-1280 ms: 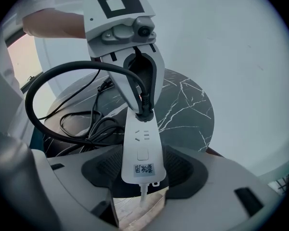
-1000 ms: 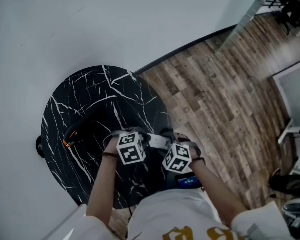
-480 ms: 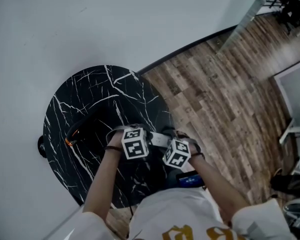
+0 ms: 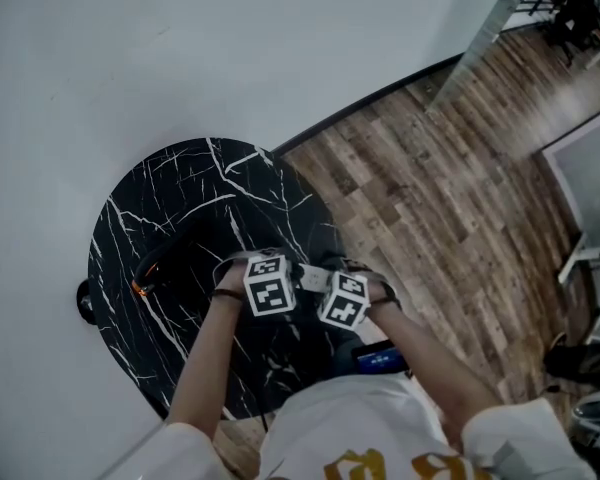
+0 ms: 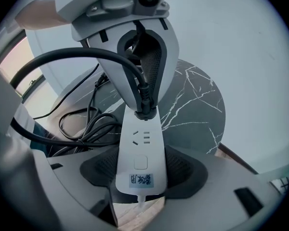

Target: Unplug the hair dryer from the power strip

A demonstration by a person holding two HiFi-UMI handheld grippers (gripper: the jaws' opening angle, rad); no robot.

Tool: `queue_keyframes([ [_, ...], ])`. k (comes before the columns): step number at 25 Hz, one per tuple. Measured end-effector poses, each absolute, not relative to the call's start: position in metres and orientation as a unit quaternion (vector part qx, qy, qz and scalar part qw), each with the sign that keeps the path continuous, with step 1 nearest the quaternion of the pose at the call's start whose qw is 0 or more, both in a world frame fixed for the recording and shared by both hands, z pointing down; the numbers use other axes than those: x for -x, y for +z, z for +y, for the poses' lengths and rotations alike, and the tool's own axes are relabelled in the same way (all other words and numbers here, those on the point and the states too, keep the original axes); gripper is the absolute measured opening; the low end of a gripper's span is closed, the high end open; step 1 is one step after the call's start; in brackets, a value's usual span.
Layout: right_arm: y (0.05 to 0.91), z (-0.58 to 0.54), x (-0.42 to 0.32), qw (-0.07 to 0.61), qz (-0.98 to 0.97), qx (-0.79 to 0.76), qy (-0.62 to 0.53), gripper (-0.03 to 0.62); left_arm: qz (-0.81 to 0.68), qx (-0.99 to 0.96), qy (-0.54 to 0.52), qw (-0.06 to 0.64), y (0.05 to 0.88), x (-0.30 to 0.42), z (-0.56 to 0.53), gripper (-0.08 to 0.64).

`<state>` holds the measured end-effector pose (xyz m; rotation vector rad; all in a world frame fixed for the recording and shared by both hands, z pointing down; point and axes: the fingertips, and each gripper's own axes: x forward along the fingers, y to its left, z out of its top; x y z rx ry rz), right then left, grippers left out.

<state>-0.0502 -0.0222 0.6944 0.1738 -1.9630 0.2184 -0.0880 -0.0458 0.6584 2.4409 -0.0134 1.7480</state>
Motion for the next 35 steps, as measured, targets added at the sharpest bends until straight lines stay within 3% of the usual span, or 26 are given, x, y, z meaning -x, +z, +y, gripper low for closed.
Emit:
queue_keyframes([
  [5, 0.696, -0.023, 0.049, 0.541, -0.832, -0.082, 0.093, 0.265, -0.011, -0.812, 0.58, 0.068, 0.658, 0.087, -0.046, 0.066],
  [12, 0.695, -0.021, 0.052, 0.544, -0.828, -0.09, 0.103, 0.267, -0.061, -0.813, 0.579, 0.009, 0.657, 0.088, -0.046, 0.057],
  [22, 0.697, -0.022, 0.051, 0.548, -0.827, -0.086, 0.096, 0.267, 0.037, -0.792, 0.599, 0.111, 0.649, 0.082, -0.051, 0.061],
  [26, 0.698, -0.024, 0.05, 0.544, -0.828, -0.096, 0.1, 0.267, -0.019, -0.807, 0.583, 0.094, 0.656, 0.088, -0.045, 0.058],
  [30, 0.697, -0.021, 0.052, 0.548, -0.825, -0.093, 0.104, 0.267, -0.038, -0.794, 0.606, 0.034, 0.657, 0.089, -0.043, 0.054],
  [35, 0.697, -0.021, 0.05, 0.55, -0.824, -0.096, 0.101, 0.267, -0.013, -0.791, 0.607, 0.077, 0.652, 0.086, -0.055, 0.054],
])
